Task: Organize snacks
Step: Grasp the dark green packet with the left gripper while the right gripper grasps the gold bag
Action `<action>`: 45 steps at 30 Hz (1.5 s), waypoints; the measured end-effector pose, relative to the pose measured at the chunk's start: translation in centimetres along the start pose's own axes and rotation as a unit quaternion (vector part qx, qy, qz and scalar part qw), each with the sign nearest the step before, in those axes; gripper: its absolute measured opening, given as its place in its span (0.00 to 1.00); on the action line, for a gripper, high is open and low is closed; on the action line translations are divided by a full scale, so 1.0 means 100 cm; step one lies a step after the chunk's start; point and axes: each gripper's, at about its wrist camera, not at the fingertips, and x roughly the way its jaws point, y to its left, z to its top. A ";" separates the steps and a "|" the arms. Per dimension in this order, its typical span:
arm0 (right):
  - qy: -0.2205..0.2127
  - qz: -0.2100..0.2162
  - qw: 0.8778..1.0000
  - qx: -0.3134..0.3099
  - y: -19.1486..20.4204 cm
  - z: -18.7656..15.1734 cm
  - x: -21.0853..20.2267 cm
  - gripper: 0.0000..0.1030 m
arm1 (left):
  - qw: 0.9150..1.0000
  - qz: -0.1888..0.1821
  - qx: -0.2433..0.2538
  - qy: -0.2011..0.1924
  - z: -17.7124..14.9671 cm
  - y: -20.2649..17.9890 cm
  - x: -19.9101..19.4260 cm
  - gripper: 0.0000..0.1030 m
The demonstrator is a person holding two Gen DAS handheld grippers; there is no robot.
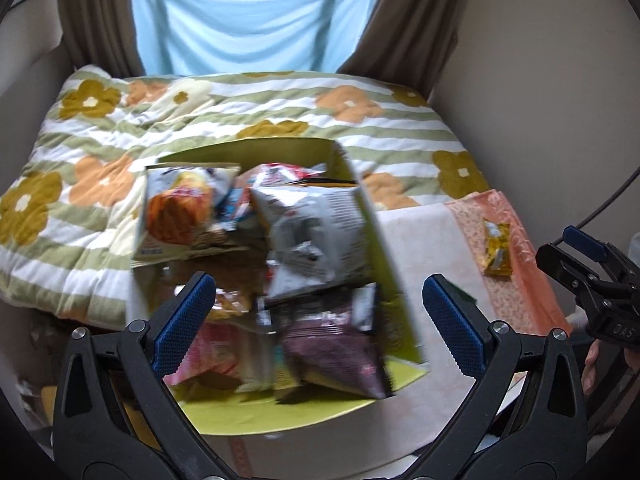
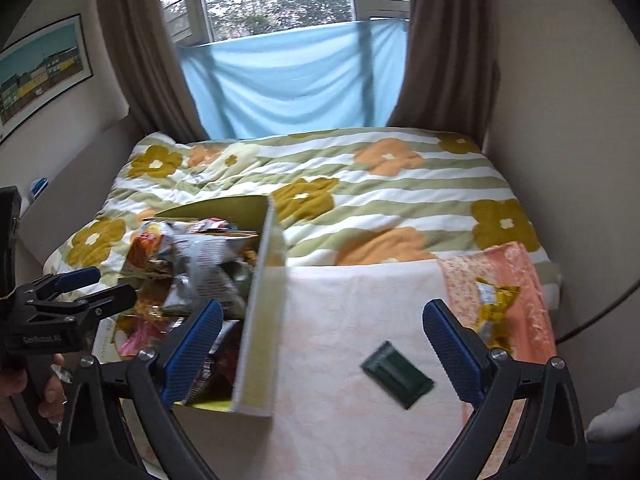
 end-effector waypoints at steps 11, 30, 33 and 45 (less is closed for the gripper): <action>0.012 -0.032 0.999 0.013 -0.124 -0.002 -0.017 0.97 | 0.999 -0.019 0.010 0.042 -0.009 -0.140 0.049 1.00; 0.162 0.005 0.987 -0.006 -0.212 -0.037 0.130 0.97 | 0.975 0.107 -0.145 0.131 -0.080 -0.217 0.231 1.00; 0.176 0.004 0.984 -0.006 -0.216 -0.045 0.151 0.97 | 0.969 0.115 -0.164 0.141 -0.089 -0.219 0.247 1.00; 0.201 0.018 0.979 -0.004 -0.225 -0.057 0.185 0.97 | 0.961 0.171 -0.136 0.169 -0.105 -0.226 0.260 1.00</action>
